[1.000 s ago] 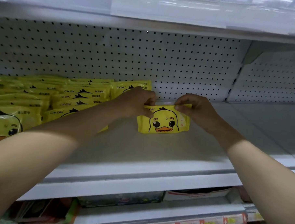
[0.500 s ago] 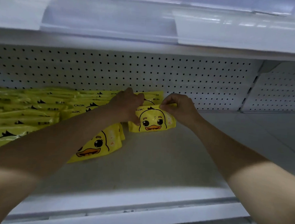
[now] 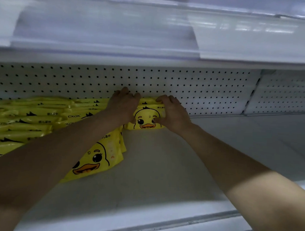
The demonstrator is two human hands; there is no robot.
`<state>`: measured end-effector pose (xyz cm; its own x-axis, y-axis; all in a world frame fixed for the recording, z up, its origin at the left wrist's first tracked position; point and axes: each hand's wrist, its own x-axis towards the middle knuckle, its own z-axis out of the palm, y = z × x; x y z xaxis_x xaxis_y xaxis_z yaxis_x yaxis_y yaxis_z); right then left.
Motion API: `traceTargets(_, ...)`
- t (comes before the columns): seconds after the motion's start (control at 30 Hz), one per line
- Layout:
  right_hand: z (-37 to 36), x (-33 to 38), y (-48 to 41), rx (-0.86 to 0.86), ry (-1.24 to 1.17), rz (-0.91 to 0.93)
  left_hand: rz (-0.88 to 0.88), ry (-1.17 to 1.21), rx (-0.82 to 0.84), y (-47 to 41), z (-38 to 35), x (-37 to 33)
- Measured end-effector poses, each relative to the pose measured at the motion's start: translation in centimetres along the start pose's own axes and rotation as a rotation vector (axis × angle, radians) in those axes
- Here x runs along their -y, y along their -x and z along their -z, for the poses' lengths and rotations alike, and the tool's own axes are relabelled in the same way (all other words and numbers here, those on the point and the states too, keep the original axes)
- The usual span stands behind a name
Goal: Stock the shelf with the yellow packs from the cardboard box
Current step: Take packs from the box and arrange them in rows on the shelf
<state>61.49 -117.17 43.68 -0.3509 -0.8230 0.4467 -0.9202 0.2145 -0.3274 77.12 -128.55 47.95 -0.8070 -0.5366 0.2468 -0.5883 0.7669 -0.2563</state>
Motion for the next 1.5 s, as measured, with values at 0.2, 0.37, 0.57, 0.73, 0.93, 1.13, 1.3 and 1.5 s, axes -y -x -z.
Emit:
traceTargets(0.2,0.6,0.3,1.0,-0.023,0.022,-0.037,0.069,-0.001,0.032,0.8,0.7,-0.9)
traceTargets(0.37,3.4,0.4,3.0,-0.037,-0.025,-0.07,0.148,0.142,0.007,3.4,3.3,-2.3)
traceTargets(0.57,6.7,1.5,7.9,0.056,0.029,-0.05,0.263,0.367,0.003,9.5,5.8,-6.3)
traceTargets(0.73,9.9,3.5,14.1,0.2,0.159,0.001,0.355,0.362,0.078,17.1,7.5,-10.5)
traceTargets(0.93,11.6,6.3,25.5,0.263,0.156,0.048,0.467,0.441,0.049,29.5,7.1,-16.5)
traceTargets(1.13,8.9,9.2,36.6,0.436,0.038,0.135,0.677,0.457,0.184,42.8,5.0,-21.0)
traceTargets(1.3,6.5,12.2,43.1,0.653,-0.001,0.16,0.771,0.427,0.257,51.3,4.1,-22.6)
traceTargets(1.5,4.2,18.2,46.3,0.773,-0.043,0.293,0.893,0.294,0.287,58.3,4.6,-20.8)
